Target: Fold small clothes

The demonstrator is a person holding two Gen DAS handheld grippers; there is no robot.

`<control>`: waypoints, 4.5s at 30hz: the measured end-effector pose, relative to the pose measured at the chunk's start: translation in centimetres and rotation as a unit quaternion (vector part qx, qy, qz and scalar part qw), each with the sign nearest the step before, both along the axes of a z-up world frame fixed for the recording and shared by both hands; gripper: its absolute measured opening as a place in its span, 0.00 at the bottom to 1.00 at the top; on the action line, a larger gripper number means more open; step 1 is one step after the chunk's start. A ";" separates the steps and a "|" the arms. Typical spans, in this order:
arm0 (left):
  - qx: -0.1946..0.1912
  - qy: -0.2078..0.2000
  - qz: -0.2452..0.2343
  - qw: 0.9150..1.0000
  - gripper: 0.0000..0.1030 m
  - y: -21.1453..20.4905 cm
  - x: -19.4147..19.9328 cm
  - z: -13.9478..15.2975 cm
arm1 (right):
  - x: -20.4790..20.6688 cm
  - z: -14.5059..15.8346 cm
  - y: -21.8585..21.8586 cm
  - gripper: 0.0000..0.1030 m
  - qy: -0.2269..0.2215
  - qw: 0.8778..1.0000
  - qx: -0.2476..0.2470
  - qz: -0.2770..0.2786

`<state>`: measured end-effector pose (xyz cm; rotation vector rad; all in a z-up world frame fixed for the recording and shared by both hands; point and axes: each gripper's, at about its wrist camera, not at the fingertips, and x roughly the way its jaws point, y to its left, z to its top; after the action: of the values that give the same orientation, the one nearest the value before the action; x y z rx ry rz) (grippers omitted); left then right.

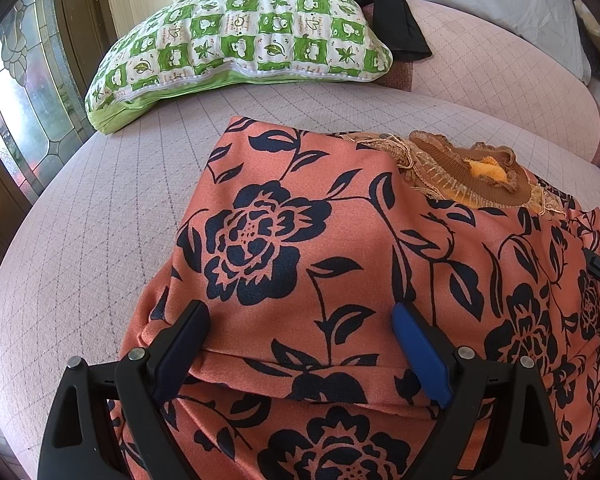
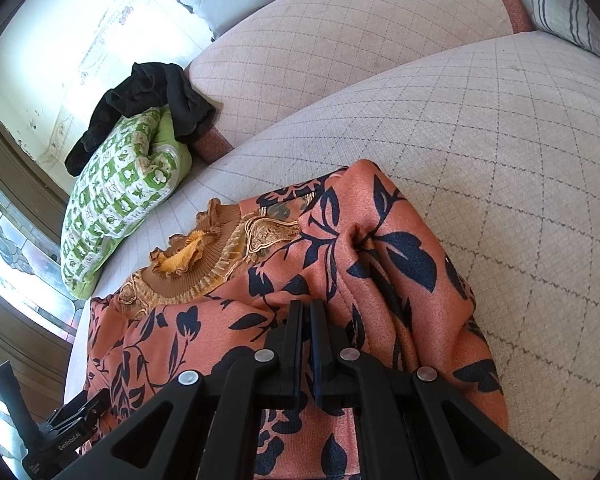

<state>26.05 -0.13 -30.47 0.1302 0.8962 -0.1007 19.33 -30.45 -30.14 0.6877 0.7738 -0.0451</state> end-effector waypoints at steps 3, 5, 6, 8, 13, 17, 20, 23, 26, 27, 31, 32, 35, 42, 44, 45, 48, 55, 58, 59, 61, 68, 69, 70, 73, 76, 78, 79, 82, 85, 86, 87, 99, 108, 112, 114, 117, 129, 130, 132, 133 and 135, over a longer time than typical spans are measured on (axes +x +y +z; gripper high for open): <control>0.000 0.000 0.000 1.000 0.91 0.0 0.0 0.0 | 0.0 0.0 0.0 0.06 0.000 1.000 0.000 0.000; 0.000 0.000 0.000 1.000 0.91 0.0 0.0 0.0 | -0.1 0.0 0.0 0.06 0.000 1.000 0.000 0.000; 0.000 0.000 0.000 1.000 0.91 0.0 0.0 0.0 | 0.0 0.0 0.0 0.06 0.000 1.000 0.000 0.000; 0.000 0.000 0.000 1.000 0.91 0.0 0.0 0.0 | -0.1 0.0 0.0 0.06 0.000 1.000 0.000 0.000; 0.000 0.000 0.000 1.000 0.91 0.0 0.0 0.0 | -0.1 0.0 -0.1 0.06 0.000 1.000 0.001 0.000; 0.001 0.000 0.000 1.000 0.91 0.0 0.0 0.0 | -0.1 0.0 -0.1 0.06 0.000 1.000 0.001 0.000; 0.000 0.000 0.001 1.000 0.91 0.0 0.0 0.0 | -0.1 0.0 -0.1 0.06 0.000 1.000 0.001 0.000; 0.000 0.001 0.001 1.000 0.91 0.0 0.0 0.0 | -0.1 0.1 -0.1 0.06 0.000 1.000 0.001 0.000; 0.000 0.001 0.001 1.000 0.91 -0.1 0.0 0.0 | -0.1 0.1 -0.1 0.06 0.000 1.000 0.001 0.000; 0.001 0.001 0.001 1.000 0.91 -0.1 0.0 0.0 | -0.1 0.1 -0.1 0.06 0.000 1.000 0.001 0.000; 0.001 0.001 0.001 1.000 0.91 0.0 0.0 -0.1 | -0.1 0.1 -0.1 0.06 0.000 1.000 0.002 0.000; 0.001 0.001 0.001 1.000 0.91 0.0 0.0 -0.1 | -0.1 0.1 -0.1 0.06 0.000 1.000 0.002 0.000; 0.001 0.001 0.001 1.000 0.92 0.0 0.1 -0.1 | -0.1 0.1 -0.1 0.06 0.000 1.000 0.002 0.000; 0.001 0.001 0.001 1.000 0.92 -0.1 0.0 -0.1 | -0.1 0.1 -0.1 0.06 0.000 1.000 0.003 0.000; 0.001 0.001 0.001 1.000 0.92 -0.1 0.0 -0.1 | -0.1 0.1 -0.1 0.06 0.000 1.000 0.003 0.000; 0.001 0.001 0.001 1.000 0.92 -0.1 0.0 -0.1 | -0.1 0.2 -0.1 0.06 0.000 1.000 0.003 0.000; 0.001 0.001 0.001 1.000 0.92 -0.1 0.0 -0.1 | 0.0 0.3 -0.1 0.06 0.000 1.000 0.003 0.000; 0.000 0.002 0.002 1.000 0.93 0.0 0.1 -0.2 | 0.0 0.4 0.0 0.06 -0.002 1.000 0.005 -0.001; 0.000 0.003 0.002 1.000 0.94 0.1 0.2 -0.2 | -0.1 0.3 -0.1 0.06 -0.002 1.000 0.006 -0.002; 0.001 0.002 0.002 1.000 0.94 0.0 0.1 -0.2 | -0.1 0.4 0.0 0.06 -0.002 1.000 0.006 -0.002; 0.001 0.003 0.002 1.000 0.94 0.0 0.2 -0.2 | -0.1 0.3 0.0 0.06 -0.003 1.000 0.007 -0.002; 0.001 0.004 0.002 1.000 0.96 0.3 0.2 -0.2 | -0.2 0.1 0.0 0.06 -0.005 1.000 0.011 -0.003; 0.001 0.004 0.002 1.000 0.96 0.4 0.3 -0.3 | -0.2 0.1 0.0 0.06 -0.005 1.000 0.011 -0.003; 0.001 0.004 0.002 1.000 0.96 0.5 0.3 -0.3 | -0.1 0.1 0.0 0.06 -0.005 1.000 0.011 -0.003; 0.000 0.004 0.002 1.000 0.96 0.5 0.3 -0.3 | -0.1 0.0 0.1 0.06 -0.007 1.000 0.012 -0.003; 0.000 0.005 0.003 1.000 0.97 -0.1 0.3 -0.6 | -0.2 -0.1 0.0 0.06 -0.009 1.000 0.015 -0.004; -0.003 0.006 0.003 1.000 0.98 -0.2 0.4 -0.6 | -0.2 -0.1 -0.1 0.06 -0.010 1.000 0.015 -0.004; -0.005 0.007 0.003 1.000 0.99 -0.2 0.4 -0.7 | -0.2 -0.1 -0.1 0.06 -0.011 1.000 0.015 -0.004; -0.005 0.008 0.002 1.000 1.00 -0.2 0.6 -0.8 | -0.2 -0.4 -0.3 0.05 -0.014 1.000 0.021 -0.005; -0.004 0.007 0.001 1.000 1.00 -0.2 0.7 -0.9 | 0.0 -0.5 -0.4 0.04 -0.013 1.000 0.025 -0.008; -0.005 0.007 0.001 1.000 1.00 -0.1 0.7 -0.9 | 0.0 -0.5 -0.3 0.04 -0.012 1.000 0.023 -0.009; -0.006 0.008 0.001 1.000 1.00 -0.1 0.7 -1.0 | 0.0 -0.5 -0.3 0.04 -0.011 1.000 0.021 -0.009; -0.006 0.004 -0.019 1.000 1.00 0.4 -1.1 -0.2 | -0.4 0.4 -0.4 0.06 0.014 0.999 0.032 0.002; 0.030 0.008 -0.055 0.998 1.00 2.0 -10.1 0.3 | -9.4 1.9 -0.9 0.11 0.078 0.992 0.092 0.023; -0.017 0.062 -0.060 0.996 1.00 3.7 -15.1 -0.2 | -13.9 2.6 1.0 0.89 0.083 0.991 0.093 0.051; 0.012 0.064 -0.062 0.996 1.00 3.7 -17.2 -0.6 | -15.8 3.1 3.2 0.89 0.086 0.993 0.051 0.067; 0.024 0.077 -0.078 0.994 1.00 4.1 -19.8 -0.6 | -17.2 3.7 7.4 0.89 0.111 0.986 -0.052 0.114; 0.000 0.063 0.010 0.998 1.00 15.1 -20.3 5.5 | -23.1 5.0 6.7 0.88 0.139 0.982 -0.014 0.128; -0.007 0.070 0.021 0.997 1.00 16.1 -19.8 5.6 | -23.7 5.1 5.7 0.89 0.138 0.983 -0.002 0.119; -0.029 0.095 0.047 0.994 1.00 17.9 -19.6 5.1 | -25.1 5.3 4.1 0.89 0.136 0.985 0.017 0.100; -0.041 0.106 0.057 0.992 1.00 18.5 -19.6 4.9 | -25.5 5.4 3.6 0.89 0.138 0.986 0.021 0.095; -0.069 0.133 0.068 0.986 1.00 19.3 -19.9 3.9 | -26.5 4.9 3.0 0.89 0.154 0.984 0.028 0.089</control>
<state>6.18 19.15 -26.57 -0.0746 1.1594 -0.0536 -7.14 -27.44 -25.27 0.6697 1.1351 0.0348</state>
